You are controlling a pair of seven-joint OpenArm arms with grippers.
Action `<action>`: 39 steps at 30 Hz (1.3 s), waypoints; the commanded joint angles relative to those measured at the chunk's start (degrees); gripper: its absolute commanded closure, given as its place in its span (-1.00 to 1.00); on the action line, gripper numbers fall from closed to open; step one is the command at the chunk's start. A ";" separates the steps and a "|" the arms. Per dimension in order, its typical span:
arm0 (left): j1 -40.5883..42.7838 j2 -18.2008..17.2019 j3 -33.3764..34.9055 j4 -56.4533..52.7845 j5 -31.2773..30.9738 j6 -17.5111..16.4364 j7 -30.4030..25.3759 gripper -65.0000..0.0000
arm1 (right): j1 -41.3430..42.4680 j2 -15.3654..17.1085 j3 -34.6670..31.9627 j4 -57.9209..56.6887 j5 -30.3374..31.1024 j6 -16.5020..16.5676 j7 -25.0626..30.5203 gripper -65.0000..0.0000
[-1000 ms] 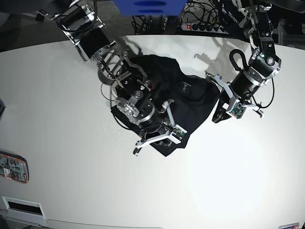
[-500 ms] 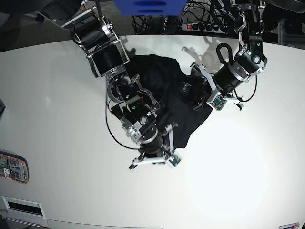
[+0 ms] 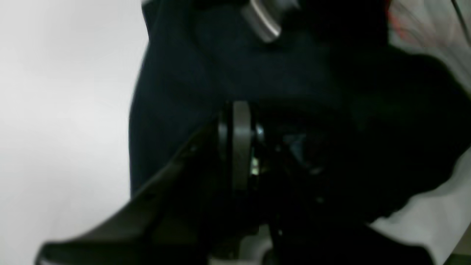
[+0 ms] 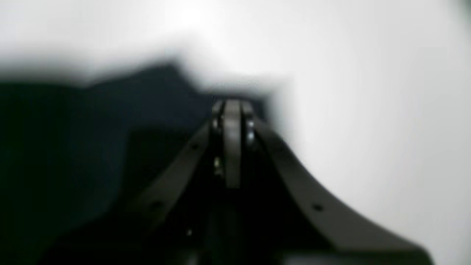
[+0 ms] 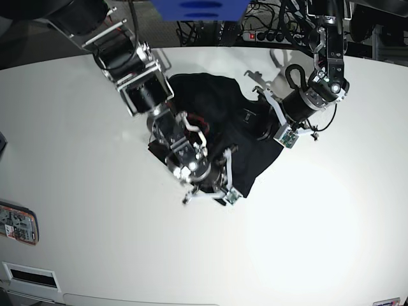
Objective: Fold the T-shirt properly
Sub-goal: 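Grasp the shirt edges with both grippers, then pull the shirt with both grippers, spreading it flat on the table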
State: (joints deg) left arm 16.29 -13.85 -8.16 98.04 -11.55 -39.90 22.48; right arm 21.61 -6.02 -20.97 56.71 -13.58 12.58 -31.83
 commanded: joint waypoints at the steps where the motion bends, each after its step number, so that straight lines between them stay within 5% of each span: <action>1: -1.66 -0.18 -0.14 -0.68 -0.71 -0.10 -1.42 1.00 | 4.02 -0.79 0.27 1.45 0.97 0.48 0.32 1.00; 8: -7.90 -0.35 -0.58 -10.52 6.41 -0.10 -1.95 1.00 | 4.02 -0.53 0.27 0.83 2.29 0.56 0.32 1.00; 15: -13.17 -0.62 -0.58 -18.96 11.95 -0.10 -11.89 1.00 | 3.84 3.16 0.27 1.09 2.38 0.56 0.05 1.00; 26: -26.27 -0.18 0.21 -35.40 21.97 -0.10 -17.78 1.00 | -1.25 10.90 0.18 7.51 2.38 0.56 0.23 1.00; 30: -30.76 -0.18 5.66 -42.61 23.38 -0.10 -23.23 1.00 | -4.68 11.16 0.18 12.52 2.46 0.56 -0.12 1.00; 36: -36.65 1.06 10.23 -49.64 23.46 -0.10 -23.93 1.00 | -10.66 12.13 0.27 16.22 2.29 0.56 -0.12 1.00; 39: -39.99 1.58 14.54 -52.19 23.55 3.28 -23.93 1.00 | -13.83 12.22 0.53 19.20 2.29 0.56 -0.21 1.00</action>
State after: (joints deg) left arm -22.50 -12.64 6.26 45.52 10.94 -36.69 -2.66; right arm 7.51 6.52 -20.29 75.26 -12.14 12.03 -31.97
